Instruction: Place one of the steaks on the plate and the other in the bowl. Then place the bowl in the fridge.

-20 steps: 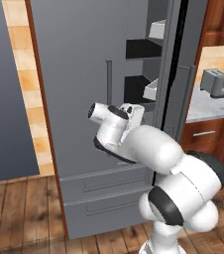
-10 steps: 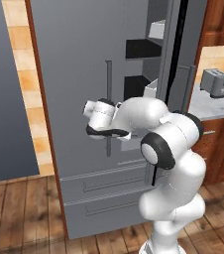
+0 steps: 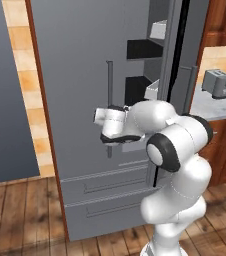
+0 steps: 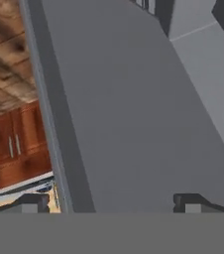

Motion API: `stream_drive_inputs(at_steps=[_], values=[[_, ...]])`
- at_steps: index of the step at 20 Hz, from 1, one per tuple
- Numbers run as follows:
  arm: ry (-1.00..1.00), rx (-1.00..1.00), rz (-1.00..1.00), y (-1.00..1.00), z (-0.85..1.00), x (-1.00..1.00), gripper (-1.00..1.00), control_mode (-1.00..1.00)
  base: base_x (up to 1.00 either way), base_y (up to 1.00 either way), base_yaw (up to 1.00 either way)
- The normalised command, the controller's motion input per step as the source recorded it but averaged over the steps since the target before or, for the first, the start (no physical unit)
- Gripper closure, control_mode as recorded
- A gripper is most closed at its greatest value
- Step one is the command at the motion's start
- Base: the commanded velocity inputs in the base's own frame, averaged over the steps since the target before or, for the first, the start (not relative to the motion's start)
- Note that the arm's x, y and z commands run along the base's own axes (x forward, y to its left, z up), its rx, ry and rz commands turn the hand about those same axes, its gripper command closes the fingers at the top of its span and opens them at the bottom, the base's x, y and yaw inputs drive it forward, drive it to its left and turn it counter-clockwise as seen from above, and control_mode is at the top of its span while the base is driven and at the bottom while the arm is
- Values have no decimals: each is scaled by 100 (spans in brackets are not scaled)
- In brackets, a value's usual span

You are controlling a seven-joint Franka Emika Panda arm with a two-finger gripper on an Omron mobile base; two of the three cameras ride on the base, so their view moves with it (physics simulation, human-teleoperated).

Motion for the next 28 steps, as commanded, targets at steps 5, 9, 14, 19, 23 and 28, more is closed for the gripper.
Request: stream_drive_inputs(at_steps=[5,9,14,19,23,28], values=[[9,0,19,-82,-3,-1,-100,-100,0,0,0],[20,1,8,-100,-1,-50,-100,-100,0,0,0],[8,7,8,-100,0,-95,-100,-100,0,0,0],[3,4,8,-100,18,-99,-100,-100,0,0,0],[11,0,4,-100,30,-73,-100,-100,0,0,0],[21,0,4,-100,25,-17,-100,-100,0,0,0]])
